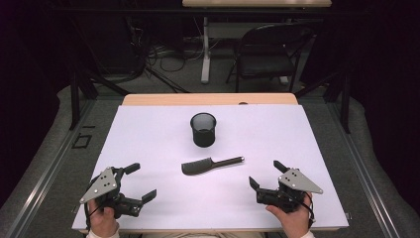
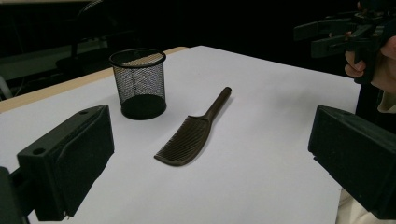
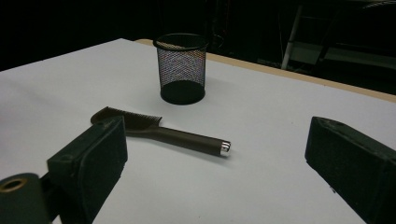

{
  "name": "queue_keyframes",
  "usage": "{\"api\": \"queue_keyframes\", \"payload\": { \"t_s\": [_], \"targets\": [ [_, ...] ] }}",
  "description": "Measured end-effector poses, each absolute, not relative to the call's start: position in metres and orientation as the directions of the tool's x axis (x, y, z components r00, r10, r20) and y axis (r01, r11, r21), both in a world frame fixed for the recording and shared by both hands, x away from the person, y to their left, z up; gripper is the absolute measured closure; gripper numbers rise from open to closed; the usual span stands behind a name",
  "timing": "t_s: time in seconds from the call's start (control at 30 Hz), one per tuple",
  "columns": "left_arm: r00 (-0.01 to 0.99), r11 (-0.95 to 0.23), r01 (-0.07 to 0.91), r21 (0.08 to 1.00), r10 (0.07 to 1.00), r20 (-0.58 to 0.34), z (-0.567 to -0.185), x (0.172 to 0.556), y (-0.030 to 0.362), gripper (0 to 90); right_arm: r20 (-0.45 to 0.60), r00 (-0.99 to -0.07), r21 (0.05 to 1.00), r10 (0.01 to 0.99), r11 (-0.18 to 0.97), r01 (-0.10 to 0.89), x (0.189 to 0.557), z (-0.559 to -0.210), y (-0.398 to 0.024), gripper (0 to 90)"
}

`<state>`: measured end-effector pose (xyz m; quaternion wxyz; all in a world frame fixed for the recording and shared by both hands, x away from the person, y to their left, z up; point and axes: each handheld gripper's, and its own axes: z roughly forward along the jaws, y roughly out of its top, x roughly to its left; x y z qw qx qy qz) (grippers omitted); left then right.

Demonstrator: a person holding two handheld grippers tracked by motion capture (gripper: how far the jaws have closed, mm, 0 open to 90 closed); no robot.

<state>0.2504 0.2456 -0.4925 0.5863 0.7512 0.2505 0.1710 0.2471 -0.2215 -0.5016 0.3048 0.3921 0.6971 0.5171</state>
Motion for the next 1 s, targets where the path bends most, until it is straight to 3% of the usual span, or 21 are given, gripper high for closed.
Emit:
{"api": "queue_keyframes", "payload": {
  "t_s": [0.23, 0.6, 1.0],
  "targets": [
    [0.821, -0.185, 0.181, 0.966, 0.57, -0.045, -0.4939, 0.2513, 0.247, 0.3, -0.036, -0.517, 0.957, 0.855, 0.179, 0.229, 0.2469, -0.5052, -0.2208, 14.6],
    [0.807, -0.167, 0.197, 0.966, 0.587, -0.063, -0.496, 0.2524, 0.251, 0.3, -0.031, -0.523, 0.949, 0.852, 0.189, 0.252, 0.2525, -0.5082, -0.2196, 16.6],
    [0.802, -0.146, 0.208, 0.967, 0.592, -0.083, -0.4979, 0.254, 0.2534, 0.4, -0.024, -0.522, 0.946, 0.852, 0.189, 0.265, 0.2558, -0.5101, -0.2194, 30.2]
  ]
}}
